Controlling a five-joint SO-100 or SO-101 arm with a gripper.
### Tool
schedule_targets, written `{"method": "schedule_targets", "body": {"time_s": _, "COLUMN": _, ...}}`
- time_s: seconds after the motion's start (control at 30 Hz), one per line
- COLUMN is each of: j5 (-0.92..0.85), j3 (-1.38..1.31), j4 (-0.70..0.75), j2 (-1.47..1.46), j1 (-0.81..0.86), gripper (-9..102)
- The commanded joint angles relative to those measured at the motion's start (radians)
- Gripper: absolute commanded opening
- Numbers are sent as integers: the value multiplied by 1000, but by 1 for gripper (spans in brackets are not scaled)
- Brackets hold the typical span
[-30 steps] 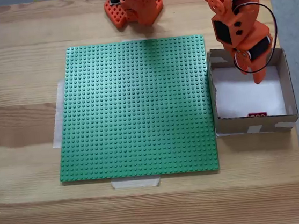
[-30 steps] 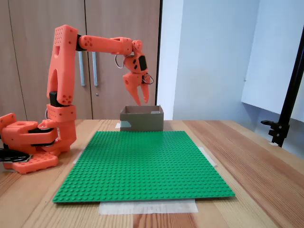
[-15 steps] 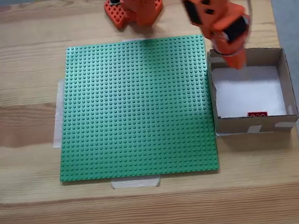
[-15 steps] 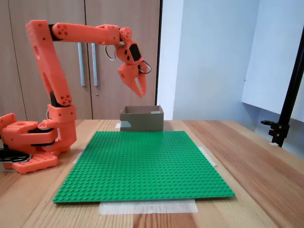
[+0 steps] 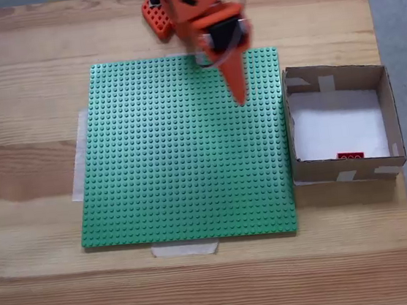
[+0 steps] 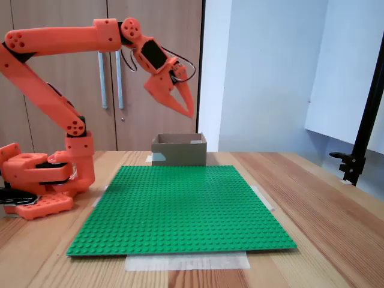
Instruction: Pick the red lego block and put it in the box.
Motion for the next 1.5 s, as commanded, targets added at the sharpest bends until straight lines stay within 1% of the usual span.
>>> {"method": "schedule_targets", "body": {"time_s": 0.0, "j5": -11, "j3": 86, "j4": -55, "j2": 114, "j1": 86, "gripper": -1}}
{"method": "schedule_targets", "body": {"time_s": 0.1, "j5": 0, "j3": 201, "j4": -91, "j2": 213, "j1": 167, "gripper": -1}}
{"method": "schedule_targets", "body": {"time_s": 0.33, "j5": -52, "j3": 443, "j4": -149, "j2": 433, "j1": 281, "gripper": -1}}
{"method": "schedule_targets", "body": {"time_s": 0.6, "j5": -32, "j3": 716, "j4": -270, "j2": 591, "j1": 318, "gripper": -1}}
{"method": "schedule_targets", "body": {"time_s": 0.8, "j5": -35, "j3": 885, "j4": -353, "j2": 698, "j1": 310, "gripper": -1}}
{"method": "schedule_targets", "body": {"time_s": 1.0, "j5": -48, "j3": 997, "j4": -351, "j2": 782, "j1": 316, "gripper": -1}}
{"method": "schedule_targets", "body": {"time_s": 1.3, "j5": 26, "j3": 1091, "j4": -334, "j2": 834, "j1": 308, "gripper": -1}}
{"method": "schedule_targets", "body": {"time_s": 1.47, "j5": -23, "j3": 1138, "j4": -365, "j2": 845, "j1": 322, "gripper": -1}}
